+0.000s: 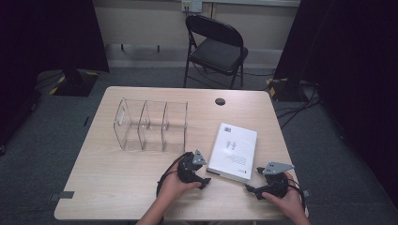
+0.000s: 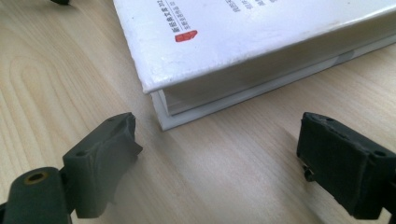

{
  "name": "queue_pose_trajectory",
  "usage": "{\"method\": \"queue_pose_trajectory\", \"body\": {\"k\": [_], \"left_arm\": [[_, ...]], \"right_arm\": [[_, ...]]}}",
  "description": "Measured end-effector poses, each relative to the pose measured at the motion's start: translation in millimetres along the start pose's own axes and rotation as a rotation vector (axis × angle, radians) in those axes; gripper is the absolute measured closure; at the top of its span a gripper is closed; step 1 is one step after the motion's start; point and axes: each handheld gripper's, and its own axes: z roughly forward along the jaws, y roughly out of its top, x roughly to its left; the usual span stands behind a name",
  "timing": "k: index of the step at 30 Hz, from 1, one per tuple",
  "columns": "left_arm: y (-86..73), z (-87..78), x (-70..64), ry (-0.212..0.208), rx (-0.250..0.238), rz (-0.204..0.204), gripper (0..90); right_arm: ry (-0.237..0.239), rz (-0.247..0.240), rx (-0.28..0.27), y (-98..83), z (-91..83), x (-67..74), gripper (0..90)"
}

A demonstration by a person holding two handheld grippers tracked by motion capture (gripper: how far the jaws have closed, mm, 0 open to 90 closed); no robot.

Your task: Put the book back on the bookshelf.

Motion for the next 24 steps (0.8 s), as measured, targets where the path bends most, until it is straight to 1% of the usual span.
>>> {"method": "queue_pose_trajectory", "body": {"k": [3, 4, 5, 6, 7, 8, 9, 10, 11, 12, 13, 14, 15, 16, 17, 18, 20, 21, 22, 24], "left_arm": [[9.7, 8.1, 0.9, -0.002, 0.007, 0.016, 18.6], [9.7, 8.1, 0.9, -0.002, 0.007, 0.016, 19.0], [13.4, 12.0, 1.2, -0.002, 0.0, 0.015, 18.9], [13.4, 12.0, 1.2, -0.002, 0.0, 0.015, 18.8], [15.4, 15.6, 0.4, -0.009, -0.02, 0.006, 19.1], [15.4, 15.6, 0.4, -0.009, -0.02, 0.006, 19.5], [16.6, 16.4, 0.9, -0.012, -0.016, 0.017, 19.5], [19.2, 17.1, 1.3, -0.029, -0.01, 0.033, 20.8], [21.3, 17.1, 0.7, -0.029, -0.001, 0.039, 25.3], [21.9, 17.6, 0.9, -0.031, 0.002, 0.039, 25.5], [22.5, 16.8, 1.6, -0.032, 0.014, 0.049, 25.5], [22.4, 16.4, 1.6, -0.032, 0.016, 0.048, 25.8], [21.9, 15.5, 1.4, -0.029, 0.014, 0.044, 26.8], [21.4, 14.9, 0.8, -0.03, 0.008, 0.036, 29.2], [21.8, 12.9, 0.1, -0.024, 0.026, 0.05, 31.9], [22.0, 11.5, -0.9, -0.013, 0.037, 0.057, 31.9], [19.8, 10.0, -3.5, -0.007, 0.028, 0.056, 33.5], [19.2, 9.3, -5.1, -0.01, 0.026, 0.055, 33.5], [18.8, 5.0, -9.7, 0.005, 0.056, 0.066, 33.5], [17.2, 2.9, -12.2, 0.008, 0.062, 0.062, 33.4]], "right_arm": [[0.005, -0.008, 0.001, 3.9, 4.2, 2.5, 10.9], [0.005, -0.008, 0.001, 3.9, 4.2, 2.5, 10.9], [0.009, -0.009, 0.001, 7.1, 7.6, 4.1, 10.9], [0.009, -0.009, 0.001, 7.1, 7.6, 4.1, 10.9], [0.009, -0.01, 0.001, 9.0, 9.7, 4.7, 10.9], [0.011, -0.011, -0.001, 10.3, 11.2, 5.1, 10.9], [0.011, -0.011, -0.001, 10.3, 11.2, 5.1, 10.9], [0.013, -0.013, -0.001, 11.6, 12.7, 5.6, 10.9], [0.007, -0.008, -0.002, 13.4, 14.7, 6.0, 11.0], [0.006, -0.005, -0.001, 14.8, 16.2, 6.0, 11.1], [0.002, -0.001, 0.0, 16.5, 17.9, 6.2, 11.2], [0.003, -0.006, 0.001, 18.4, 19.8, 6.0, 12.2], [0.006, -0.01, -0.002, 19.5, 20.6, 6.7, 12.3], [-0.004, -0.004, -0.001, 20.1, 21.2, 7.4, 12.1], [-0.018, 0.003, 0.001, 22.2, 23.3, 8.2, 11.2], [-0.018, 0.003, 0.001, 22.2, 23.3, 8.2, 11.2], [-0.017, 0.003, 0.0, 22.8, 24.2, 7.8, 11.2], [-0.016, 0.002, 0.01, 25.1, 25.4, 7.7, 11.2], [-0.013, -0.003, 0.005, 25.9, 26.9, 7.7, 11.3], [-0.013, -0.005, 0.018, 30.0, 29.5, 10.3, 11.4]]}}
